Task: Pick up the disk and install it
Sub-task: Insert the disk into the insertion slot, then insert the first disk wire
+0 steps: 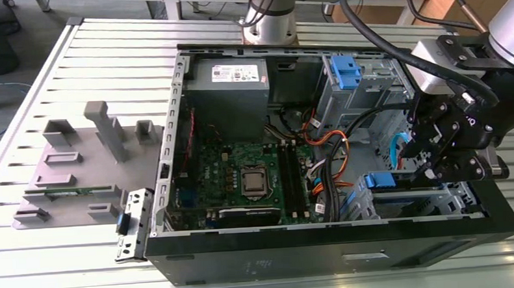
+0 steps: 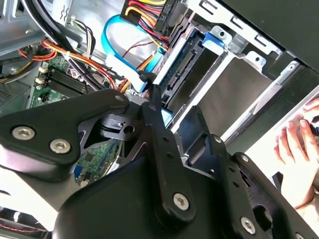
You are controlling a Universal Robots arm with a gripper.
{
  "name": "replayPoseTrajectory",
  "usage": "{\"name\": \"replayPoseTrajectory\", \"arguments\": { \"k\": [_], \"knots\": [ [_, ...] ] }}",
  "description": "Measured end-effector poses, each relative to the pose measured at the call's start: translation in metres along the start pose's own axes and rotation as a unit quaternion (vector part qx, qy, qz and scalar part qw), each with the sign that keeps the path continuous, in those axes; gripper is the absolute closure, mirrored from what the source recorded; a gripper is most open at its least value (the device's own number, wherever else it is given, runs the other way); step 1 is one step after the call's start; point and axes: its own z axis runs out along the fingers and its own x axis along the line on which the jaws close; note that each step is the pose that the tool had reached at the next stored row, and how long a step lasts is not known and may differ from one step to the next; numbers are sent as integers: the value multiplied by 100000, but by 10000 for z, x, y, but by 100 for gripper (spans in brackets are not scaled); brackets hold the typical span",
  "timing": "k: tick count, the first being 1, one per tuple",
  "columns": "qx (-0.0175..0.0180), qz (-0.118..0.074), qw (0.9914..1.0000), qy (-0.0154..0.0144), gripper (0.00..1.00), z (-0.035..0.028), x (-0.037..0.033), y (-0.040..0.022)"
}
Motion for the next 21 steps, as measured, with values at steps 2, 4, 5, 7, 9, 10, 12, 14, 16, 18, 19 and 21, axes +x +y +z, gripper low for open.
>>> {"name": "replayPoseTrajectory", "arguments": {
  "k": [2,4,5,7,9,10,12,14,16,18,19,21],
  "knots": [
    [33,-366,99999,21,58,0,-1,4],
    [46,-493,99999,28,58,1,0,8],
    [49,-499,99999,25,58,1,-1,9],
    [52,-505,99999,33,58,0,-1,10],
    [54,-501,99999,34,58,-6,-1,10],
    [55,-501,99999,28,58,-9,-1,10],
    [124,-502,99999,29,58,-10,-1,12],
    [180,-501,99999,29,58,-12,-1,13],
    [181,-502,99999,35,58,-15,-1,13],
    [179,-504,99999,30,58,-19,-1,13],
    [179,-501,99999,31,58,-21,-1,13],
    [179,-502,99999,24,58,-23,-1,13]
  ]
}}
